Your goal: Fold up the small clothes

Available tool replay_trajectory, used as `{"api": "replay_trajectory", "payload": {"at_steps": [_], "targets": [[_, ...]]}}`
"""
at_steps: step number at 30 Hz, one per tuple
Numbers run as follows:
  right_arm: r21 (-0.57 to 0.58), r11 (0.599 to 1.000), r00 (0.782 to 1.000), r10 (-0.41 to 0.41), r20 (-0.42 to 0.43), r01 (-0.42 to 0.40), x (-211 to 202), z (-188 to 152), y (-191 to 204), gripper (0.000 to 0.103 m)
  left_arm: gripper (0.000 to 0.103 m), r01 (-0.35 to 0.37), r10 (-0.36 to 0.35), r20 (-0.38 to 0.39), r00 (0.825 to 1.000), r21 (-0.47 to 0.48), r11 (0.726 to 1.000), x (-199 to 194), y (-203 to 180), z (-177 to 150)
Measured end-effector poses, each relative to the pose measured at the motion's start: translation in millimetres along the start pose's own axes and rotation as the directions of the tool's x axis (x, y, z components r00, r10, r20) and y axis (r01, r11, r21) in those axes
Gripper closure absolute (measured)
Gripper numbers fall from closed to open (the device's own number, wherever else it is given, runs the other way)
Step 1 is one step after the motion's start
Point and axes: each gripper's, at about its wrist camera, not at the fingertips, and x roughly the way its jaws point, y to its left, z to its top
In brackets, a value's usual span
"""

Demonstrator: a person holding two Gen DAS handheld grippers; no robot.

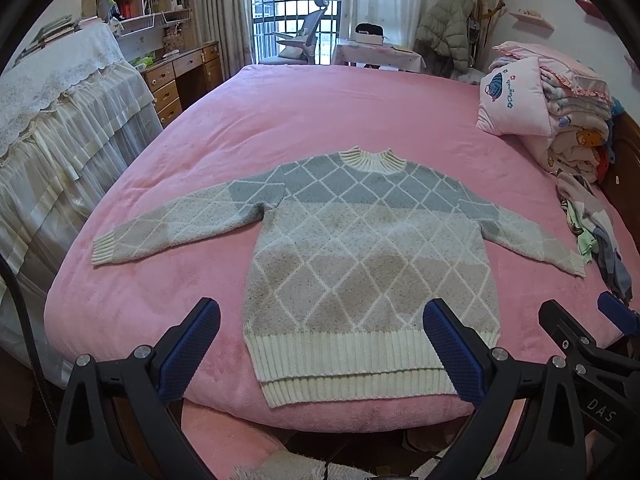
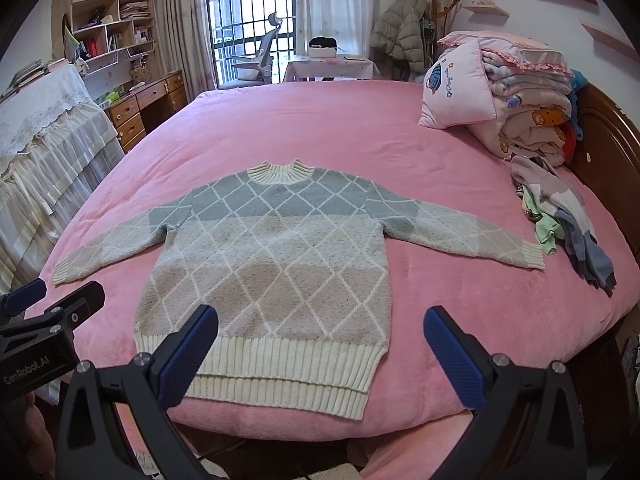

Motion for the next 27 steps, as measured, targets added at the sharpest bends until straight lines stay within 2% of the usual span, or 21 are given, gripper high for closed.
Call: {"api": "replay_trajectory", "payload": {"at_steps": [7,19,27], "targets": [[0.001,1.000,1.000,0.002,-0.003,-0.002,1.2,0.4,0.9,0.000,0.002,0.034,-0.033,0.016,0.999,-0.021,0.999,0.4,5.4,-1.0],[-0.003,1.000,1.000,0.000,-0.001,0.000,0.8,1.7,2.1,0.000,0.002,0.043,-0.043,0.021,0.999,-0.015,0.999,1.5,5.7,-1.4],[-0.007,0.999,0.999,-0.039,0.034,0.039,-4.6,7.3,2.9,0.000,0.002,0.046,-0.045,0.040,0.998,-0.027,0.999,0.5,6.4,-0.8]]}}
